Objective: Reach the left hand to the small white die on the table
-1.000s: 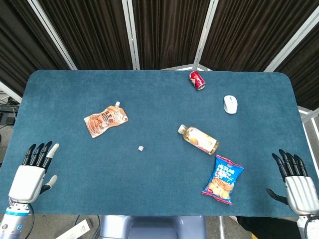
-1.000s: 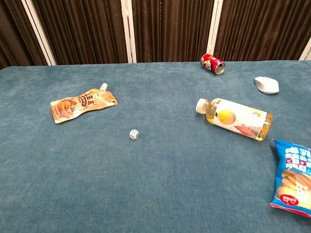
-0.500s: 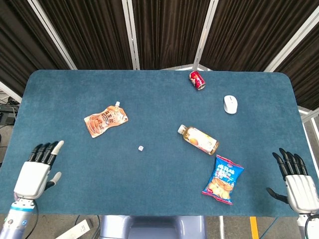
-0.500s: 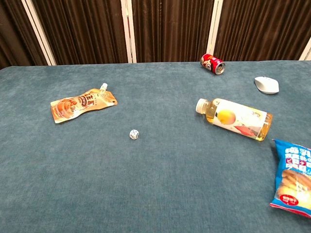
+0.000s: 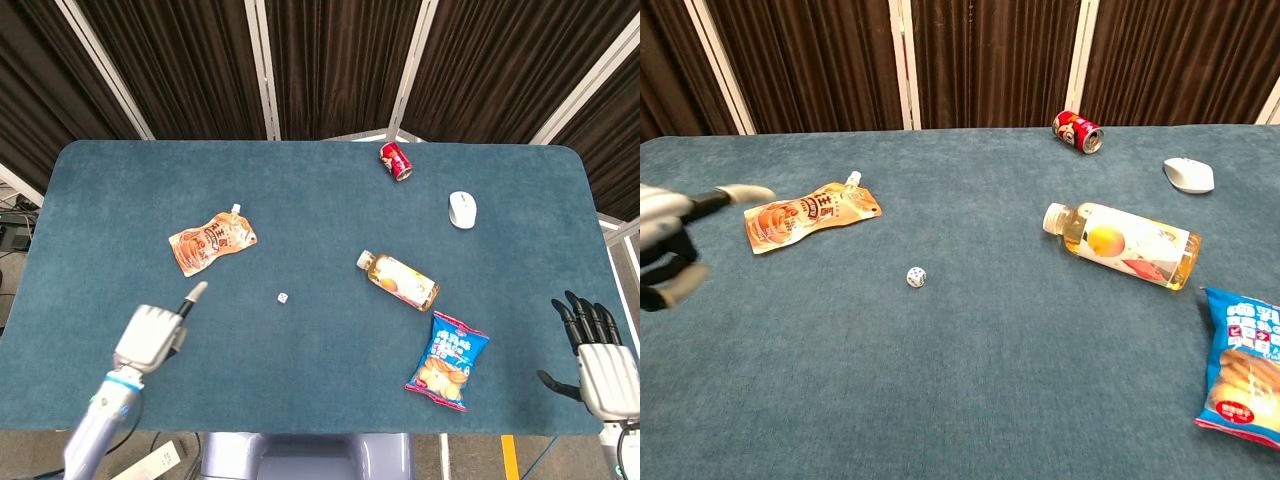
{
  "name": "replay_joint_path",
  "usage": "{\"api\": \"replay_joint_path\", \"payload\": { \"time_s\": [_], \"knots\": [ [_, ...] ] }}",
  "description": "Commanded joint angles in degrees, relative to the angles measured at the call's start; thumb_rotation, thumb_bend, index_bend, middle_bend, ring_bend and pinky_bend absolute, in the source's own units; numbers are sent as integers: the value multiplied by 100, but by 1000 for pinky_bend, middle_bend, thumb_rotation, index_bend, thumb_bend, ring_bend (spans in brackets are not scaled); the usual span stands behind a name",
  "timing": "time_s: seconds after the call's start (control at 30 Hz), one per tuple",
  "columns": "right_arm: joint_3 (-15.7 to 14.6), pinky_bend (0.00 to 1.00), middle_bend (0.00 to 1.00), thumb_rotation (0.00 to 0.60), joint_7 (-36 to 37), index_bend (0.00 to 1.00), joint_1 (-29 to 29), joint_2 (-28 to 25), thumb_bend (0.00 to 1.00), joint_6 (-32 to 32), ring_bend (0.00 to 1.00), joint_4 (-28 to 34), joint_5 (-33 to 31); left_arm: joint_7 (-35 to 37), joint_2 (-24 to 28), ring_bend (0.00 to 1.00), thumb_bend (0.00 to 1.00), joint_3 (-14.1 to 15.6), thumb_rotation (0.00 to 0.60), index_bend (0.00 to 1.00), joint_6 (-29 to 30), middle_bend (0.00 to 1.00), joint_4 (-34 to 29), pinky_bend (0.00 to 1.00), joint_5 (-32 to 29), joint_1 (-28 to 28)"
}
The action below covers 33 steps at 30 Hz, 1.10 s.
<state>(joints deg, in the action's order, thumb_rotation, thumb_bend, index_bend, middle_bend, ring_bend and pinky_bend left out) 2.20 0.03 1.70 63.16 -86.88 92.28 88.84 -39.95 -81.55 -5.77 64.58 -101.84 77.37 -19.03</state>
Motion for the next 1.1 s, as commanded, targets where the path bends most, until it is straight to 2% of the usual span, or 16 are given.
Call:
{"api": "replay_joint_path", "payload": {
  "time_s": [0.03, 0.27, 0.43, 0.73, 1.1],
  "knots": [
    [20, 0, 0, 600, 53, 63, 8, -59, 4, 25, 0, 51, -49, -1017, -522, 871, 646, -323, 600, 0, -541, 884, -192, 796, -1139, -610],
    [65, 0, 0, 600, 251, 62, 9, -140, 5, 49, 0, 34, -154, -2026, -1090, 872, 652, -518, 600, 0, -674, 885, 4, 796, -2507, -1358],
    [75, 0, 0, 600, 381, 63, 1, -178, 5, 109, 0, -19, -257, -2281, -1454, 872, 653, -531, 600, 0, -618, 885, 254, 796, -3128, -1765],
    [74, 0, 0, 600, 481, 63, -20, -185, 5, 104, 0, -86, -289, -2372, -1885, 871, 652, -510, 600, 0, -590, 885, 656, 796, -3693, -2308],
    [85, 0, 0, 600, 475, 63, -23, -180, 4, 94, 0, -106, -298, -2282, -2013, 872, 654, -267, 600, 0, -468, 885, 821, 796, -3958, -2570]
  ]
}}
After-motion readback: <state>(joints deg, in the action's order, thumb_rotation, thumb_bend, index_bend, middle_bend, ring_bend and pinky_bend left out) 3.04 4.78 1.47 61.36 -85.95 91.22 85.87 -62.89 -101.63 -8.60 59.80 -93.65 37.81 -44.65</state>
